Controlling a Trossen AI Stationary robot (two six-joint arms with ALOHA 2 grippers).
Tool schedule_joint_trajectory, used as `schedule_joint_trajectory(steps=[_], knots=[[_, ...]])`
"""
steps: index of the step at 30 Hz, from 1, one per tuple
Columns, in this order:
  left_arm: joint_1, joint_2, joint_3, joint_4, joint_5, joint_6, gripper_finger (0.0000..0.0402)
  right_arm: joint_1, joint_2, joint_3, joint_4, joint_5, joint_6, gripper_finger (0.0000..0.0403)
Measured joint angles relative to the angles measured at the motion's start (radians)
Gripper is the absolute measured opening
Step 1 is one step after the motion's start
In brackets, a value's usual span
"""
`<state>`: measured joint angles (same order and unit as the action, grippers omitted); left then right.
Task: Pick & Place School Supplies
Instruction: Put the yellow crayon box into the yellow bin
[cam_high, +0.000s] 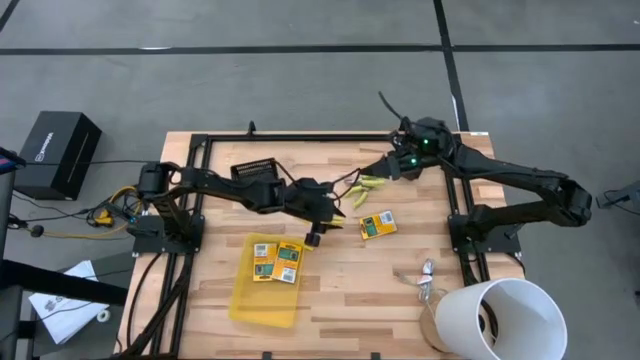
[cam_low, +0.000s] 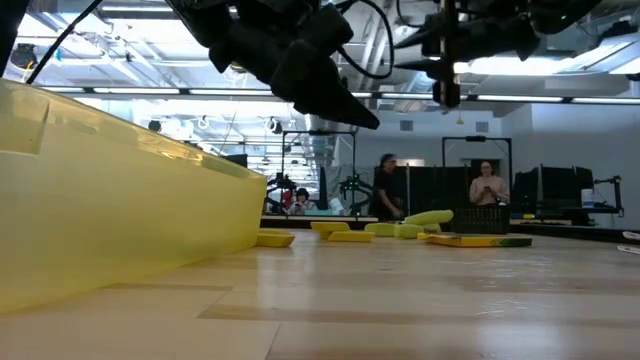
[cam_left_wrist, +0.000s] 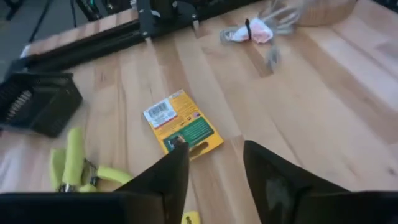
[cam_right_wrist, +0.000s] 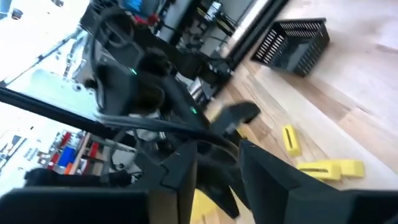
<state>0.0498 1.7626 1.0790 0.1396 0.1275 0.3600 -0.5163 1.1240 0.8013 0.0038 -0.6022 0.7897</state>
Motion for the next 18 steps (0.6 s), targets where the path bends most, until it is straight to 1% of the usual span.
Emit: schedule_joint_trajectory(steps=[2,5,9,11,16,18], knots=[[-0.001,0.033,0.010,-0.002,-0.003,0.005,0.0160,0.000,0.000,0.000,0.028,0.001,0.015,0.0121],[-0.004,0.119,0.042,-0.010,-0.003,0.036,0.0167,0.000,0.001,0.000,0.046,0.004,0.034,0.0126],[-0.017,0.219,0.099,-0.009,-0.108,0.156,0.0168,0.014,0.002,0.000,0.046,0.021,0.042,0.0128],[-0.021,0.254,0.130,-0.009,-0.135,0.210,0.0168,0.022,0.002,0.000,0.052,0.026,0.042,0.0128],[-0.029,0.288,0.180,0.005,-0.137,0.273,0.0168,0.034,0.002,0.000,0.058,0.026,0.041,0.0128],[-0.037,0.293,0.181,0.003,-0.137,0.316,0.0168,0.034,0.002,0.000,0.059,0.024,0.036,0.0128]])
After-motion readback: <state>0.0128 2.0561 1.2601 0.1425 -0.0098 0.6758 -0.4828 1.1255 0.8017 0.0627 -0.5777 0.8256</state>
